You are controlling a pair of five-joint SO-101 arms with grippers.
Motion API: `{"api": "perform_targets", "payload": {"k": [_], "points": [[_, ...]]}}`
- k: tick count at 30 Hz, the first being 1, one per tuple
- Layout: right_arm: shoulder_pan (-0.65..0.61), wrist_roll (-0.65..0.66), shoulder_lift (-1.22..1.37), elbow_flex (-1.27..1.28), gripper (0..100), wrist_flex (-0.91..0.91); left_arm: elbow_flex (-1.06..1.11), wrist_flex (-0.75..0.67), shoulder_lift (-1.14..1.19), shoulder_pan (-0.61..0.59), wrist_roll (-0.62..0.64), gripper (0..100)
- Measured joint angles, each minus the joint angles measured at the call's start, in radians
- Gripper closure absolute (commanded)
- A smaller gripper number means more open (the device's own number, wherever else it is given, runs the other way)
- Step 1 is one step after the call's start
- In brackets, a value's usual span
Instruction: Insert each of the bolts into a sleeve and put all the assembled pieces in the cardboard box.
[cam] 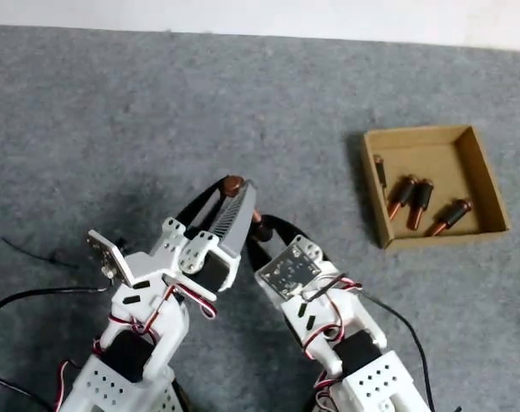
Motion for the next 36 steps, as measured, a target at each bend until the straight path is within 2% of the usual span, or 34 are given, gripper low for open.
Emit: {"api": "perform_targets", "payload": {"k": [36], "points": [[-0.003,0.000,-0.002,0.000,99.2,-0.012,0.000,0.061,-0.002,-0.005,0.000,99]]}}
